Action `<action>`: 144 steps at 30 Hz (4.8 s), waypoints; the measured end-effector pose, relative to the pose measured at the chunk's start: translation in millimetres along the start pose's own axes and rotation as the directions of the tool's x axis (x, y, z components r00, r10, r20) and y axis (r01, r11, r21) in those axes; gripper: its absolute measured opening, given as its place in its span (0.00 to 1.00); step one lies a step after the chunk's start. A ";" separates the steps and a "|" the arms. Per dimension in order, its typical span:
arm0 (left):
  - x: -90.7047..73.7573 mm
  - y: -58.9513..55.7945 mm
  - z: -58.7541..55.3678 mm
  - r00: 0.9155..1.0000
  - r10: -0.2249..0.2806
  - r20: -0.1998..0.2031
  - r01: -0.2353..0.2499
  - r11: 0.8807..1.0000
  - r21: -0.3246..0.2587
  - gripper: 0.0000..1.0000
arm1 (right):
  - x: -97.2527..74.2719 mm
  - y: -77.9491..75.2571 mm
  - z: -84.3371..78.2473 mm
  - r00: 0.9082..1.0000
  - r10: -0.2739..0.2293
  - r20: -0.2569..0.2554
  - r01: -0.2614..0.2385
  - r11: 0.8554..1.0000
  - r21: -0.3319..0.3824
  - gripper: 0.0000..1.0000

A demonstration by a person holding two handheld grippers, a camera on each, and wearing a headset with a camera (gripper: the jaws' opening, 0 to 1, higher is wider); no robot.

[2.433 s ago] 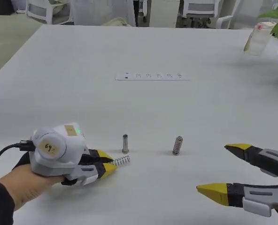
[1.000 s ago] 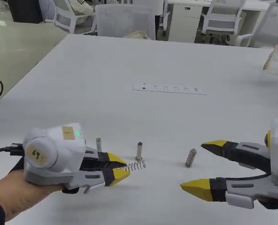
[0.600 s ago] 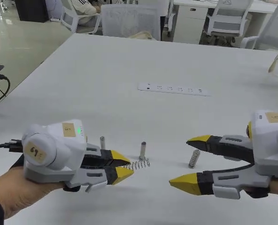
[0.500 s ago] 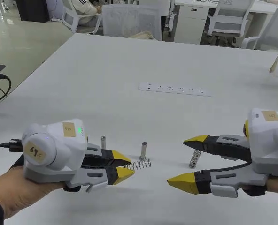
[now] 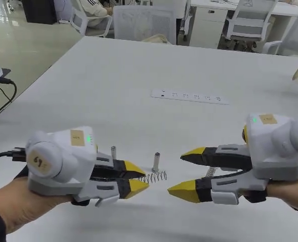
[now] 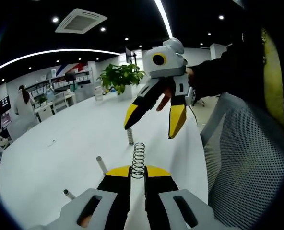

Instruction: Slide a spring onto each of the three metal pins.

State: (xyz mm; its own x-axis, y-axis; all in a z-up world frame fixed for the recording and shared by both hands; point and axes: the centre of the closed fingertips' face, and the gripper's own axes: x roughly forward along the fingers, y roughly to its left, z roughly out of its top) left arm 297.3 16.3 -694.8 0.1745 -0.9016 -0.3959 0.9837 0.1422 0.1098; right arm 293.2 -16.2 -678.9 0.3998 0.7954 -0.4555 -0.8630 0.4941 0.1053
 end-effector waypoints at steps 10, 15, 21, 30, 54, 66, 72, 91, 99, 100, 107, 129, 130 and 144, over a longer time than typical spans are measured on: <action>1.9 -2.3 2.5 1.000 -0.011 0.007 0.011 1.000 0.005 0.02 | 13.9 4.4 -0.2 0.998 0.058 0.004 -0.058 0.997 0.042 0.38; 2.6 -4.0 5.1 1.000 -0.017 0.015 0.017 1.000 0.008 0.02 | 17.7 7.7 -1.7 0.996 0.087 0.006 -0.087 0.994 0.063 0.35; 2.3 -5.8 7.2 0.999 -0.022 0.023 0.022 1.000 0.012 0.02 | 19.2 11.6 -1.7 0.993 0.113 0.026 -0.115 0.988 0.104 0.30; 2.1 -8.0 11.0 0.999 -0.028 0.036 0.027 0.999 0.017 0.02 | 20.0 15.5 -3.9 0.991 0.133 0.021 -0.135 0.983 0.121 0.23; 2.0 -12.1 18.2 0.997 -0.040 0.064 0.038 0.999 0.027 0.02 | 17.9 21.4 5.4 0.978 0.187 0.088 -0.202 0.953 0.226 0.11; 3.4 -12.4 17.6 0.997 -0.043 0.061 0.042 0.999 0.023 0.02 | 19.8 28.7 9.4 0.979 0.196 0.063 -0.205 0.954 0.217 0.09; 4.4 -13.2 18.1 0.997 -0.046 0.063 0.045 0.999 0.020 0.02 | 18.6 31.3 9.8 0.983 0.182 0.001 -0.179 0.967 0.183 0.09; 9.5 -16.1 23.6 0.995 -0.064 0.073 0.063 0.998 0.016 0.02 | 15.0 30.9 9.3 0.940 0.158 -0.303 -0.172 0.985 -0.021 0.08; 12.3 -18.3 25.5 0.995 -0.075 0.073 0.074 0.997 0.014 0.02 | 11.5 30.5 6.4 0.885 0.150 -0.440 -0.224 0.967 -0.122 0.08; 12.7 -18.9 25.6 0.994 -0.077 0.073 0.077 0.997 0.013 0.02 | 10.8 30.4 5.6 0.875 0.147 -0.462 -0.235 0.962 -0.138 0.08; 13.9 -17.8 28.0 0.994 -0.073 0.086 0.073 0.997 0.004 0.02 | 11.3 29.5 9.1 0.846 0.134 -0.515 -0.262 0.947 -0.184 0.08; 15.5 -15.4 36.3 0.990 -0.060 0.125 0.063 0.998 -0.019 0.02 | 9.4 31.3 17.4 0.790 0.108 -0.603 -0.306 0.922 -0.236 0.08; 15.5 -15.2 36.3 0.990 -0.060 0.125 0.063 0.998 -0.020 0.02 | 9.3 31.4 17.3 0.788 0.107 -0.606 -0.309 0.920 -0.240 0.08; 17.5 -13.4 32.8 0.991 -0.056 0.119 0.061 0.997 -0.041 0.03 | 11.7 28.1 12.8 0.738 0.092 -0.668 -0.347 0.901 -0.260 0.08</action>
State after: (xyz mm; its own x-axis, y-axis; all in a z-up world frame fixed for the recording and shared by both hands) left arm 285.8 -14.8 -673.2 0.1132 -0.9504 -0.2897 0.9934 0.1035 0.0484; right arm 277.6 11.5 -670.0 0.0097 0.3981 -0.9173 -0.9967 0.0782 0.0234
